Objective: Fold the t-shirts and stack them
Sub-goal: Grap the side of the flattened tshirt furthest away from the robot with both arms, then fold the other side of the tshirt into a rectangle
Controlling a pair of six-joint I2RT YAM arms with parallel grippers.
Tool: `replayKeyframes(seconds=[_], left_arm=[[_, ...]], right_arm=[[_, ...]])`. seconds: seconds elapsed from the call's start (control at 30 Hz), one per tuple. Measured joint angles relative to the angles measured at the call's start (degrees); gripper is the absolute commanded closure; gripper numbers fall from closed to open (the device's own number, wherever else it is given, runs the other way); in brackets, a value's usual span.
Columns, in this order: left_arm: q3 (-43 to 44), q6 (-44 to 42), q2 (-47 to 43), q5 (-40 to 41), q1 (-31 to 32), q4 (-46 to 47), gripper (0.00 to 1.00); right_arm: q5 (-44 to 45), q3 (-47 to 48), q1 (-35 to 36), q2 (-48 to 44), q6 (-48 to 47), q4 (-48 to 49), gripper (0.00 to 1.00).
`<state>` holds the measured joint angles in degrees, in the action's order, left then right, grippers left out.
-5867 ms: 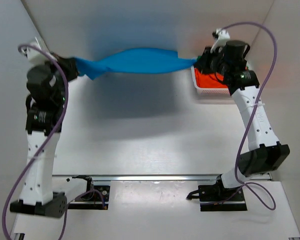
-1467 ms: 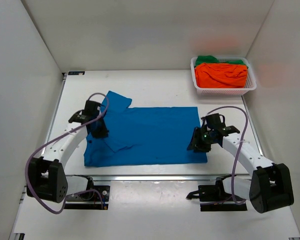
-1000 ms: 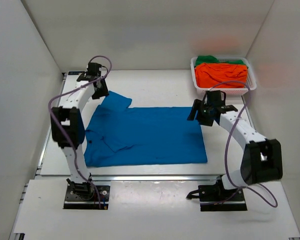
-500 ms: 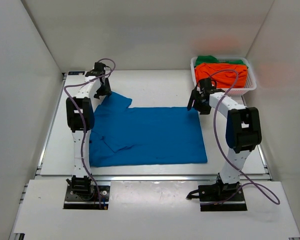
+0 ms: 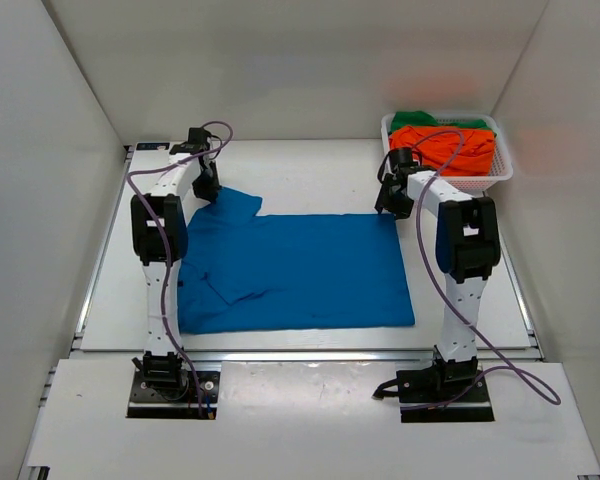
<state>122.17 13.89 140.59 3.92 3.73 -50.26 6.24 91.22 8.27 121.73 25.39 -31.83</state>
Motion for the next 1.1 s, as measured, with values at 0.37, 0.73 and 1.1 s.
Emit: replayKeyframes(seconds=[0.37, 0.73, 1.1], left_arm=[[-1.57, -0.94, -1.05, -5.77, -1.60, 0.90, 1.00], [-10.60, -2.14, -13.44, -7.21, -1.44, -0.68, 1.00], [-38.60, -3.28, -40.89, -4.70, 2.47, 2.75, 1.00]], right_arm=[[1.38, 2.34, 1.09, 1.09, 0.17, -2.45, 1.00], [1.20, -4.83, 2.23, -6.08, -4.66, 2.27, 1.00], [-5.95, -25.68, 1.60, -27.34, -9.81, 10.91, 1.00]])
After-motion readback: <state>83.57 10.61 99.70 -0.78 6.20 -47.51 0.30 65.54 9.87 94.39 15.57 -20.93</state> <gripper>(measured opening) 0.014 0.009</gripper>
